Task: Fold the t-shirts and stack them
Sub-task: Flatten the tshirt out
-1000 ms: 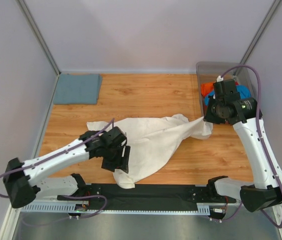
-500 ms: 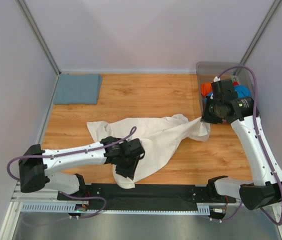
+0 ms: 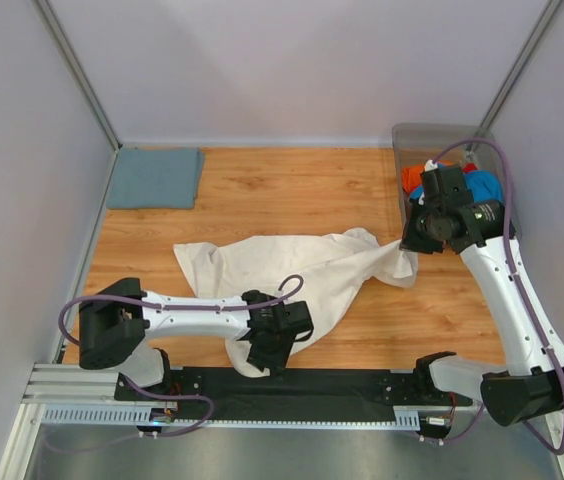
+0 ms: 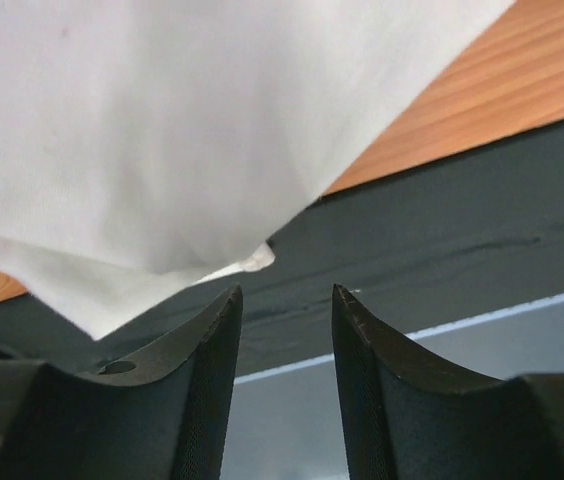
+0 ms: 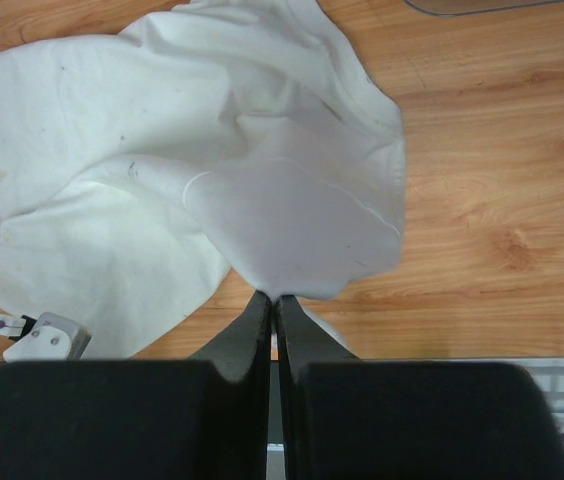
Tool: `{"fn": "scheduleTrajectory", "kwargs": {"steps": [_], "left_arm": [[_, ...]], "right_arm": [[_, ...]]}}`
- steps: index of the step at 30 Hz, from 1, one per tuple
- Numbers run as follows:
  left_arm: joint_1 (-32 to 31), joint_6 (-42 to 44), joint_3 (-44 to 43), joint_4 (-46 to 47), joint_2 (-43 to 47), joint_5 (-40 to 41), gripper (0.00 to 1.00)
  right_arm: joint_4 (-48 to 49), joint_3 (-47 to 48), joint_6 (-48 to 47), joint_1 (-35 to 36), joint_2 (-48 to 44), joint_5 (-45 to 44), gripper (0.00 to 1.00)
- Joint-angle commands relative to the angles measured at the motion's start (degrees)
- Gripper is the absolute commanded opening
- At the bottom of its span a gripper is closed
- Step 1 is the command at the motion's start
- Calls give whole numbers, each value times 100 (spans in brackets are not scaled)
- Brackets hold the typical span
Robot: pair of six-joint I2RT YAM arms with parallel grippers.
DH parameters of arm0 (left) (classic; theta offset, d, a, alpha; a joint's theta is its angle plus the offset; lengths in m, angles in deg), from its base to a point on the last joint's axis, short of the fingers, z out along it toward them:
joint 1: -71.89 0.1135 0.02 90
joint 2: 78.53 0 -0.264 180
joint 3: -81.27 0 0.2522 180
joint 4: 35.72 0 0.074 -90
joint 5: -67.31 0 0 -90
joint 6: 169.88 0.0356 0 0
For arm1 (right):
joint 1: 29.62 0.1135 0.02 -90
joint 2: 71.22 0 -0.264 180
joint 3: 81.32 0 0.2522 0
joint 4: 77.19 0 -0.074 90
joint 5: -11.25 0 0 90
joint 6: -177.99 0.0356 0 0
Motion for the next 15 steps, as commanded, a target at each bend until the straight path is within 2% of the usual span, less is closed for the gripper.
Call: {"fn": "scheduleTrajectory", "kwargs": {"steps": [1,10,15], "left_arm": [[1,-127,-111,297,-216,167,49],[220,-223,205,384,-314,290,44],[256,-188,109,332,-436,352,41]], "right_arm": [[189,-26,-94,64,-156,59,0],[145,62,-120,143,-138,24,0],[198,18,-129,169,-129,50,0]]}}
